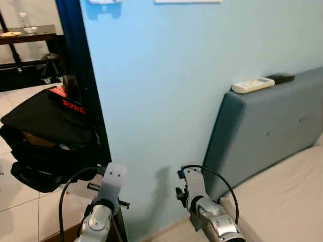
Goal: Clean up the room
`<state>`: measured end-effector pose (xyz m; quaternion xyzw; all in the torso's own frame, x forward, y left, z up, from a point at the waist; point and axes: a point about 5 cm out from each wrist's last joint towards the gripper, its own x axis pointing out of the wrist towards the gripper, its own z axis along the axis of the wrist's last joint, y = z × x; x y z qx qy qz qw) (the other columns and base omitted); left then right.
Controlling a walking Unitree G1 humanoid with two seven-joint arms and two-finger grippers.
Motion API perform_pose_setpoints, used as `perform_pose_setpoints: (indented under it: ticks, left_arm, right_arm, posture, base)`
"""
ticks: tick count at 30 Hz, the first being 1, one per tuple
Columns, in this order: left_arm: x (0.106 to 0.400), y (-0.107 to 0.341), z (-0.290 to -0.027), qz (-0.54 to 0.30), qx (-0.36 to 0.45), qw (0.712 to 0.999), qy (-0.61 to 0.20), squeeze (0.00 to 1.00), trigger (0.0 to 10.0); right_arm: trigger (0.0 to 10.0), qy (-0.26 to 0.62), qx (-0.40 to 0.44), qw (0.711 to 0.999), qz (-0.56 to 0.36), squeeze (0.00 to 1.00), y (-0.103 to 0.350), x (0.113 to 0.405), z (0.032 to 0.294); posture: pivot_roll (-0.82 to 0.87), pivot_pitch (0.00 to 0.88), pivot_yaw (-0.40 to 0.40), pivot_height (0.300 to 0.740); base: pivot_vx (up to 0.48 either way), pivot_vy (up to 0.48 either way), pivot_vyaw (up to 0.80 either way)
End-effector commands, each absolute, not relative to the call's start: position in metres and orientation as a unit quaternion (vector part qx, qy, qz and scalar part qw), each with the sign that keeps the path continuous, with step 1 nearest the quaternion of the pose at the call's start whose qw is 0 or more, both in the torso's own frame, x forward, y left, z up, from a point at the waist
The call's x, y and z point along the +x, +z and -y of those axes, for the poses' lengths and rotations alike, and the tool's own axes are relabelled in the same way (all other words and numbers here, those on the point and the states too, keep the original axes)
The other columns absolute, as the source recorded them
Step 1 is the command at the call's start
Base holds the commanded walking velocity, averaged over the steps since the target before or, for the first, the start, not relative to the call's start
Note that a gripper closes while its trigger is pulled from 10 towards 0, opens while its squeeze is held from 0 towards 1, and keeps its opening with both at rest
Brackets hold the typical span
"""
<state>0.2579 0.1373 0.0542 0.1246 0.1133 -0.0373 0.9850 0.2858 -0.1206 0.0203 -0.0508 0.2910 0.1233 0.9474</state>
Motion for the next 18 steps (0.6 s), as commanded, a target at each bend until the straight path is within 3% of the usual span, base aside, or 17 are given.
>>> perform_pose_setpoints:
  ticks: [1,10,18]
  left_arm:
    - [0.258,0.056,-0.133,-0.11,0.115,0.986,-0.052,0.0,10.0]
    - [0.255,0.057,-0.123,-0.105,0.108,0.984,-0.093,0.0,10.0]
    - [0.258,0.056,-0.127,-0.109,0.112,0.985,-0.067,0.0,10.0]
  right_arm:
    - [10.0,0.122,-0.059,0.947,-0.292,0.0,0.021,0.285,0.123]
    - [10.0,0.12,-0.057,0.947,-0.294,0.0,0.022,0.285,0.123]
    - [10.0,0.123,-0.073,0.946,-0.29,0.0,0.022,0.284,0.125]
  posture:
    - [-0.01,0.0,0.007,0.74]
    - [-0.01,0.0,0.012,0.74]
    - [-0.01,0.0,0.01,0.74]
  base:
    - [0.0,0.0,-0.8]
    - [0.0,0.0,-0.8]
    - [0.0,0.0,-0.8]
